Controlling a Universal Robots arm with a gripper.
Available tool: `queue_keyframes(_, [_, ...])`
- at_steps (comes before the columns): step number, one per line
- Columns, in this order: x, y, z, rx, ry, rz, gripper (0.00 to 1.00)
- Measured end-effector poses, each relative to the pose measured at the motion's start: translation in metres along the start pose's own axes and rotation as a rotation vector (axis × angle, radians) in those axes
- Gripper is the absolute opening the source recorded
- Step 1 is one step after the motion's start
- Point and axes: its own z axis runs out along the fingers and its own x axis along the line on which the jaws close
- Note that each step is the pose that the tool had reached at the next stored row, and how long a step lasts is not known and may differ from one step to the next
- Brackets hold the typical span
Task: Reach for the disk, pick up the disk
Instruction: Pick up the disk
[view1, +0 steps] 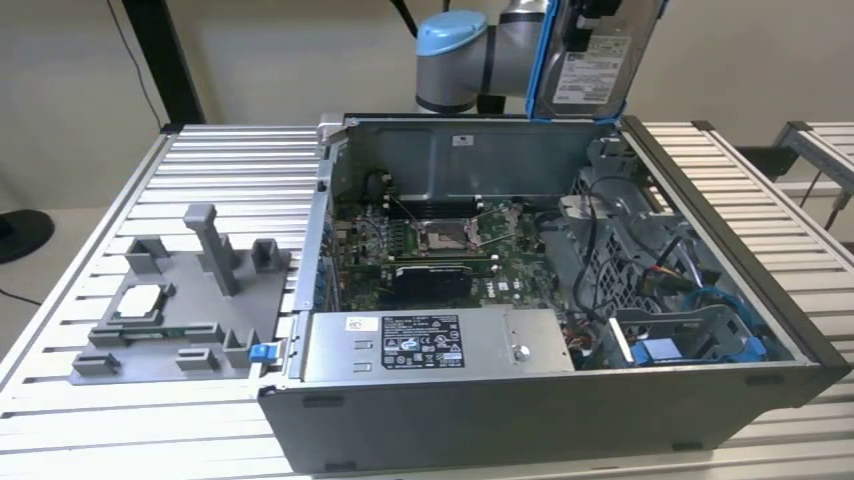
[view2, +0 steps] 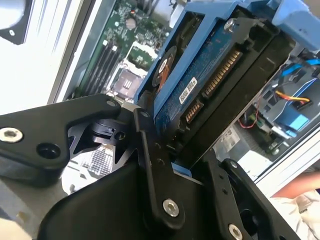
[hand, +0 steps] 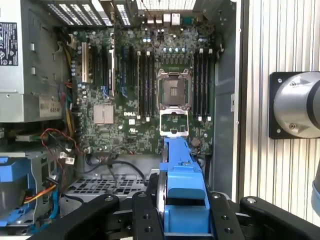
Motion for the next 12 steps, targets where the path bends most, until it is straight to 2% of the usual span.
queue_keyframes(3, [-0.0002,-0.0052,0.0000,-0.0001,-0.0002,0.000,0.00])
queue_keyframes(12, [-0.0001,-0.0057,-0.0001,0.0000,0.0000,0.002,0.00])
